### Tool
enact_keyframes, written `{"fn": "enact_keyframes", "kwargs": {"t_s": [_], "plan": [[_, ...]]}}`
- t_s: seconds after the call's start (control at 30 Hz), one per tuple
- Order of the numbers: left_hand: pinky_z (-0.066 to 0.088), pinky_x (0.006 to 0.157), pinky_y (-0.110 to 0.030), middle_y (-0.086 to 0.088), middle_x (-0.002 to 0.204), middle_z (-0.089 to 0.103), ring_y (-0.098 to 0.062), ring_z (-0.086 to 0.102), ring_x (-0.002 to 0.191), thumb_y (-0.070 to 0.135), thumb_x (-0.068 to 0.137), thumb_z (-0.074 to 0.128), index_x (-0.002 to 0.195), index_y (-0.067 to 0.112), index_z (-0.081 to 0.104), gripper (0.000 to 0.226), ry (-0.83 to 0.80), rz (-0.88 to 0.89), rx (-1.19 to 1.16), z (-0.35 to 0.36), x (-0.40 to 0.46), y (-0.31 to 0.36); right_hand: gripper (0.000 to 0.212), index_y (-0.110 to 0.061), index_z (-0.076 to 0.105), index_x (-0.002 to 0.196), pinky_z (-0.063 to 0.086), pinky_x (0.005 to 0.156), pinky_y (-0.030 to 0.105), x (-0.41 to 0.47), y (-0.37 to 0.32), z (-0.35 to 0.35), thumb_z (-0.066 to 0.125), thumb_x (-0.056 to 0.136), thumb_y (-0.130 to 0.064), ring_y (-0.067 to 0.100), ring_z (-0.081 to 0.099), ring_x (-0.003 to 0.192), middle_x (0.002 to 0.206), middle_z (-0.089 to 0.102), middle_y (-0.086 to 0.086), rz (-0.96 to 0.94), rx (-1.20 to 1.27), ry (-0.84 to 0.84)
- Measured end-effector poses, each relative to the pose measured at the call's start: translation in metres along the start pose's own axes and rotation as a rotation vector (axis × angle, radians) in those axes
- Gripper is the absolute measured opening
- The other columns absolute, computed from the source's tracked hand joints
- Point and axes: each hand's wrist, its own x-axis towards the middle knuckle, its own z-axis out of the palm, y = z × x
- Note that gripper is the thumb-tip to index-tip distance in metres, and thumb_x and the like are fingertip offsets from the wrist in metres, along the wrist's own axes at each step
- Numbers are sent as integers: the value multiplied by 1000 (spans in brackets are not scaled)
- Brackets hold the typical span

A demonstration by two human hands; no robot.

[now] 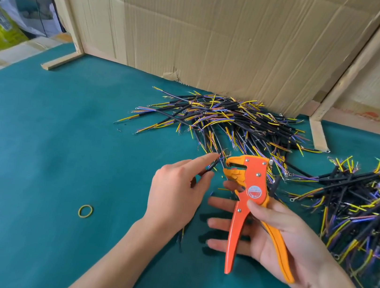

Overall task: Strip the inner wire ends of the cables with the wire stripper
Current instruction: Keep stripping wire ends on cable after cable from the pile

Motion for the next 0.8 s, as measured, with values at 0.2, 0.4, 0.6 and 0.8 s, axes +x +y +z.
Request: {"fn": "enact_keyframes", "kwargs": {"t_s": [0.2, 0.4, 0.6, 0.8], "plan": [[53, 58, -41, 5, 75, 66, -22, 52, 60, 16, 91, 71, 118, 30, 74, 31, 4, 80, 72, 0, -1, 1, 50, -7, 61, 135, 57, 74, 51, -1, 2, 2, 70, 86, -10, 41, 67, 83, 116, 66, 29, -81, -73, 69], [52, 56, -41, 2, 71, 61, -24, 52, 61, 13, 94, 69, 118, 28, 74, 29, -13, 125, 99, -1, -1, 1, 58, -3, 63, 131, 55, 70, 48, -1, 0, 6, 78, 75, -8, 38, 61, 76, 92, 58, 23, -107, -132, 53], [50, 55, -40, 0, 69, 60, -26, 51, 57, 5, 89, 70, 115, 22, 75, 31, 17, 140, 100, -1, -1, 1, 61, -2, 63, 131, 55, 67, 46, -2, 1, 5, 79, 72, -7, 35, 59, 73, 88, 55, 21, -152, -97, 74], [50, 61, -27, 6, 68, 63, -14, 49, 54, 6, 85, 73, 103, 20, 77, 23, 57, 8, -4, 1, 0, 0, 62, 0, 59, 134, 56, 69, 47, -1, 2, 1, 76, 74, -7, 36, 59, 77, 94, 58, 22, -171, -65, 54]]}}
